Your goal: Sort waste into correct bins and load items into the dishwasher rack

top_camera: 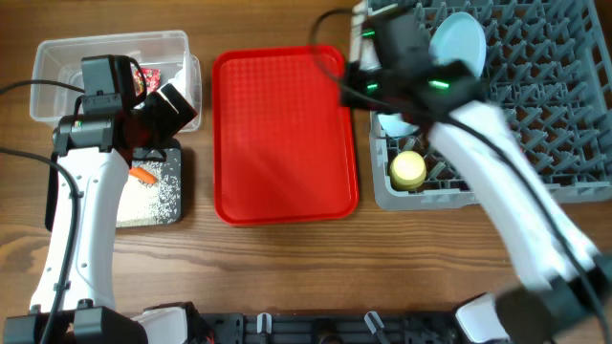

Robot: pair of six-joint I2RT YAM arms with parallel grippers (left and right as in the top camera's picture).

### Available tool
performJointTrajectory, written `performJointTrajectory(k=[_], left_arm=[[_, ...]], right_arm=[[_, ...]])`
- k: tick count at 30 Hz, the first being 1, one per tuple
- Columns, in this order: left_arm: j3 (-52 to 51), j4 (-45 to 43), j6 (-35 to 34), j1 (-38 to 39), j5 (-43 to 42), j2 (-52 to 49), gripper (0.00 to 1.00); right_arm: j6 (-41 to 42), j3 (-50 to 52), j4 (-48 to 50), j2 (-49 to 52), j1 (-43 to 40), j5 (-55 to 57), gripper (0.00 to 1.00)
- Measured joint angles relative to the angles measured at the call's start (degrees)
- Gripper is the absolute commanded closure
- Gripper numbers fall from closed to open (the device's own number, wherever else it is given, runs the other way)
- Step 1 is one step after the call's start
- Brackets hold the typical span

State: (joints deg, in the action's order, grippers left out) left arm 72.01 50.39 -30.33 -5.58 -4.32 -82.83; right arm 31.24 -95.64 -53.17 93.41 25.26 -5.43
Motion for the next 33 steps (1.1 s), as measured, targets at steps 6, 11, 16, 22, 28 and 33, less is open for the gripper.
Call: performJointTrajectory(k=[6,11,16,22,28,33], left_arm=[[0.00,0.00,0.00,0.00,0.00,0.00,0.00],[0.00,0.00,0.00,0.00,0.02,0.00,0.00],[0.00,0.00,0.00,-0.02,0.02,0.00,0.00],[0.00,0.00,0.00,0.00,0.02,0.00,0.00],[0.00,0.02,0.00,0.00,0.02,0.00,0.00],[0.00,0.04,0.00,0.00,0.02,0.00,0.00]], right_arm=[[15.23,-0.50,-14.56,-7.87,-5.40,13.81,0.96],[36.24,1.01,-24.44,-7.65,-8.48,24.52,0.96],[49.72,7.04,-24.52,-7.32,-10.75,28.39,0.96],[60.00,15.28,-20.90,-7.15,-12.37,29.29,0.96],[65.18,23.43,-10.97,-7.10,-12.46,29.20,0.96],[66.51,29.35,-2.58,-6.99,-12.46,28.74,0.93]])
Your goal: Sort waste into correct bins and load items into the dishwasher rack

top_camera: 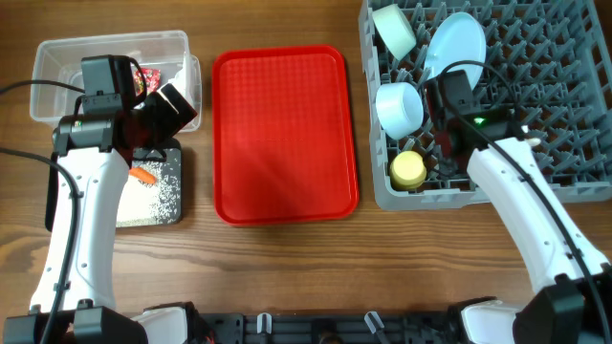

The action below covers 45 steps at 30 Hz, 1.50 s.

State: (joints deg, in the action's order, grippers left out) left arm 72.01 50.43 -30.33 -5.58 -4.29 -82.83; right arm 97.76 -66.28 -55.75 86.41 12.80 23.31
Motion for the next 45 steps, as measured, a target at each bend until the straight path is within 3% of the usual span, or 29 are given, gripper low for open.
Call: performJointTrajectory(k=[2,6,11,13,16,26,45], left_arm=[[0.00,0.00,0.00,0.00,0.00,0.00,0.00],[0.00,-0.02,0.00,0.00,0.00,0.00,0.00],[0.00,-0.02,-0.02,0.00,0.00,0.00,0.00],[0.00,-0.02,0.00,0.00,0.00,0.00,0.00],[0.00,-0.04,0.00,0.00,0.00,0.00,0.00],[0.00,-0.02,0.00,0.00,0.00,0.00,0.00],[0.00,-0.02,0.00,0.00,0.00,0.00,0.00]], right_arm=[[0.15,2.08,2.67,0.04,0.00,-0.20,0.77],[0.74,3.48,4.33,0.07,0.00,-0.46,0.27],[-0.22,3.50,5.22,0.07,0.00,-0.55,0.16],[-2.95,3.50,6.36,0.07,0.00,-0.61,0.13],[-9.57,3.50,8.59,0.04,0.00,-0.59,0.00],[-28.59,1.70,11.26,-3.93,0.00,-0.83,0.00],[-34.01,1.29,10.36,-5.86,0.00,-6.40,0.00]])
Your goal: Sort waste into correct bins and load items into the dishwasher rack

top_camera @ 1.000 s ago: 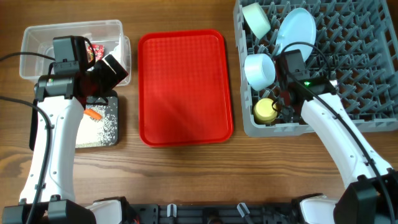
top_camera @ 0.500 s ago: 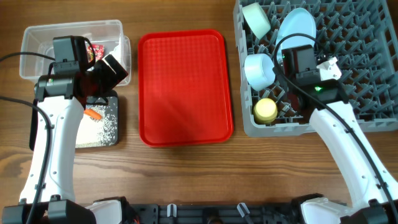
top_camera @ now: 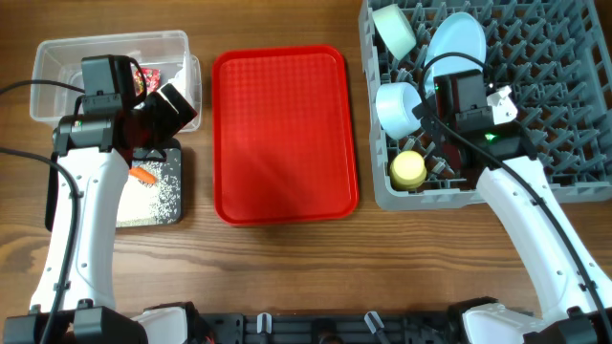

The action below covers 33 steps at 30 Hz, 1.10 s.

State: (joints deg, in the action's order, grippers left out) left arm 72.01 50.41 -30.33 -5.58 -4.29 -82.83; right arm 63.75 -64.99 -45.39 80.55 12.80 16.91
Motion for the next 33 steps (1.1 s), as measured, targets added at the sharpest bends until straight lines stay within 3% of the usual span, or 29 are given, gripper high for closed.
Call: performJointTrajectory(k=[11,19,28,33], left_arm=[[0.00,0.00,0.00,0.00,0.00,0.00,0.00],[0.00,0.00,0.00,0.00,0.00,0.00,0.00],[0.00,0.00,0.00,0.00,0.00,0.00,0.00],[0.00,0.00,0.00,0.00,0.00,0.00,0.00]], right_arm=[[-0.09,0.00,-0.63,0.00,0.00,-0.39,0.00],[-4.55,0.00,0.02,-0.24,0.00,-0.42,0.00],[-12.59,0.00,2.97,-7.69,0.00,-0.96,0.00],[-22.58,0.00,4.39,-14.14,0.00,-4.68,0.00]])
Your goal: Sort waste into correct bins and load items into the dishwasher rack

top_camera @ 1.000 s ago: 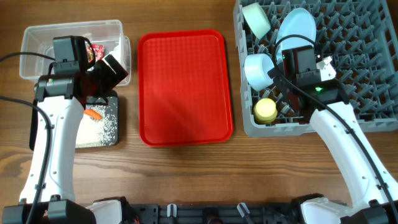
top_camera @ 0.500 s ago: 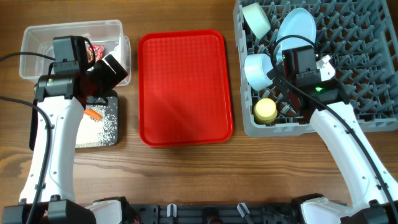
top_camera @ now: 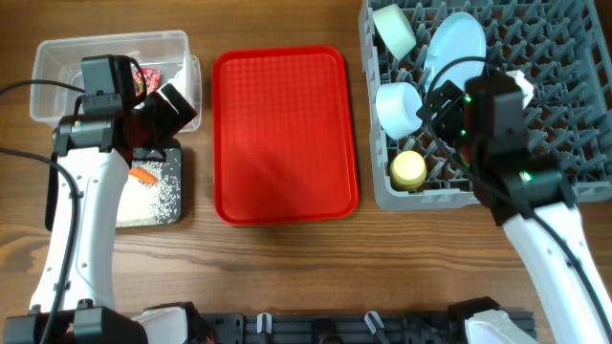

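The red tray lies bare in the middle of the table. To its right the grey dishwasher rack holds a pale green cup, a light blue plate, a white cup and a yellow cup. My right gripper hangs over the rack just right of the white cup, its fingers too dark to read. My left gripper sits over the right end of the clear bin, and I cannot tell how its jaws stand.
The clear bin holds a red wrapper. In front of it a dark bin contains white rice and an orange scrap. Wooden table surrounds everything.
My right arm has drawn back toward the rack's near right, its wrist now larger in view. The rack's contents, the tray and the left arm are unchanged.
At first my right arm reached over the rack's far left corner, blurred, covering the spot where the green cup now stands. Then it was back beside the white cup with the green cup showing. It has stayed near there, now shifted slightly back. The left arm never moved.
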Robot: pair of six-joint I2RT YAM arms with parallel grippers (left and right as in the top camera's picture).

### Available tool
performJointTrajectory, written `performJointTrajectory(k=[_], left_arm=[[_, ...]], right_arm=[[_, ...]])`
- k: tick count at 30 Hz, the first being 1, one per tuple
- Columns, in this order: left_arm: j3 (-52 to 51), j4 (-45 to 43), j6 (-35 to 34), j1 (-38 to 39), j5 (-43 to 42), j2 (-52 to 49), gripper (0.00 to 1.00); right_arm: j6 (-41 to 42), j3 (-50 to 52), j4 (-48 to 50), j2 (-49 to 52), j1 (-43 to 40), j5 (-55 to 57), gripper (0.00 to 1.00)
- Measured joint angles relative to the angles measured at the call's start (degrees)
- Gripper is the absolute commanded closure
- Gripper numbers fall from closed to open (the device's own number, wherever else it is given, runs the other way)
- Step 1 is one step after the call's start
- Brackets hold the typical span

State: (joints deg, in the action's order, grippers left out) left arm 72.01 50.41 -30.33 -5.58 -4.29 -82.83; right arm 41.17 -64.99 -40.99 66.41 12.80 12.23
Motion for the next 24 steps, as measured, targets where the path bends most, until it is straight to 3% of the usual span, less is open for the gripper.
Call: performJointTrajectory(k=[6,14,19,24], left_arm=[[0.00,0.00,0.00,0.00,0.00,0.00,0.00],[0.00,0.02,0.00,-0.02,0.00,0.00,0.00],[0.00,0.00,0.00,0.00,0.00,0.00,0.00],[0.00,0.00,0.00,0.00,0.00,0.00,0.00]], right_arm=[[-10.88,0.00,-0.20,-9.99,0.00,-7.32,0.00],[-14.29,-0.11,-7.30,-22.91,0.00,-10.54,0.00],[-15.21,-0.20,-12.26,-25.59,0.00,-9.62,0.00],[-23.89,-0.20,-10.54,-25.75,0.00,-7.45,0.00]])
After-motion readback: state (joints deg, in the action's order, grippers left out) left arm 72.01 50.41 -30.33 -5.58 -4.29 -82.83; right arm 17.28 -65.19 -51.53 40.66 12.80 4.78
